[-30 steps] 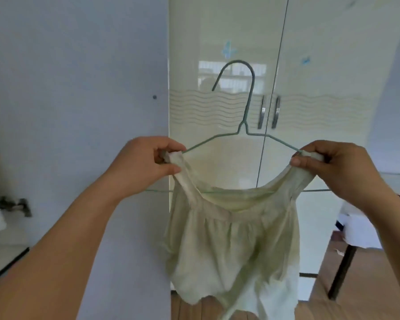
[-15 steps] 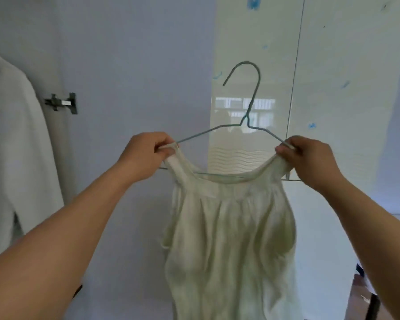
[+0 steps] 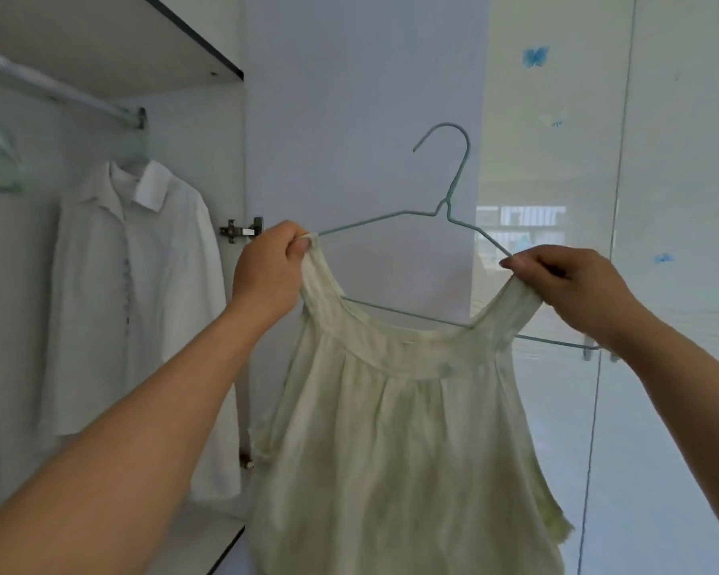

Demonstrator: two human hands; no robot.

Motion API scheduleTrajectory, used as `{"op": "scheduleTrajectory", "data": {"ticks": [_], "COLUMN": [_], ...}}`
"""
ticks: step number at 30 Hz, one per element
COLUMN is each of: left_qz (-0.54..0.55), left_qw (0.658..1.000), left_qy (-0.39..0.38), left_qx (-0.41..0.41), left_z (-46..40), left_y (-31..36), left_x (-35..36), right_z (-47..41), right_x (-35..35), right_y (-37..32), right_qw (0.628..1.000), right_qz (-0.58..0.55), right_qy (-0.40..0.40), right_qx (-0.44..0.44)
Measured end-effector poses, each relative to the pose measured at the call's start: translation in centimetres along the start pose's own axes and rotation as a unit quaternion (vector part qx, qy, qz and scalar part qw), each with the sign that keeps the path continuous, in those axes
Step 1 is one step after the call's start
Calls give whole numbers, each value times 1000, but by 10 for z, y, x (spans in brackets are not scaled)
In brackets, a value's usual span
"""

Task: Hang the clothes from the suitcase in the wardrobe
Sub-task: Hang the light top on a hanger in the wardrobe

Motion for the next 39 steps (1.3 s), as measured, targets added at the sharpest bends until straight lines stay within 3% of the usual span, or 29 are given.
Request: {"op": "scheduleTrajectory", "data": {"ticks": [4,14,20,25,29,33,39], "left_qz": [3,37,59,72,91,167,108], "left_qw": [999,993,983,967,941,942,964], "left_qy": [24,103,151,218,158,73,73], "left_qx": [-24,-43,-85,-109,-285,-284,-232], "left_z": [-1,7,0,-23,-43,-68,-117], "left_y": [-6,-10,-40,-69,-114,-160,-209], "left_x": [-29,-62,-87,-102,-104,-111,-150], "right_z": [-1,-27,-42,-70,-97,-130,-189], "right_x": [-1,17,47,72,112,161,227], "right_y": [-5,-11,-30,-74,-120,-173,-253], "right_qw": [978,998,989,996,995,993,992], "right_qz": [-100,-3,-62,-71,-28,-37,-44], "right_qy": [-179,-58,-132,-7,45,66,82], "right_qx": [-47,-31,-34,-51,-84,-95,-86]}}
Point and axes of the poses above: each hand's wrist, its own z-axis away from the middle knuckle, its own x-axis out of the palm, y = z × x, the point moved 2 cm from there along -z, towards the middle knuckle, and after that the axes turned 15 degrees about z, right-handed, at the moved point
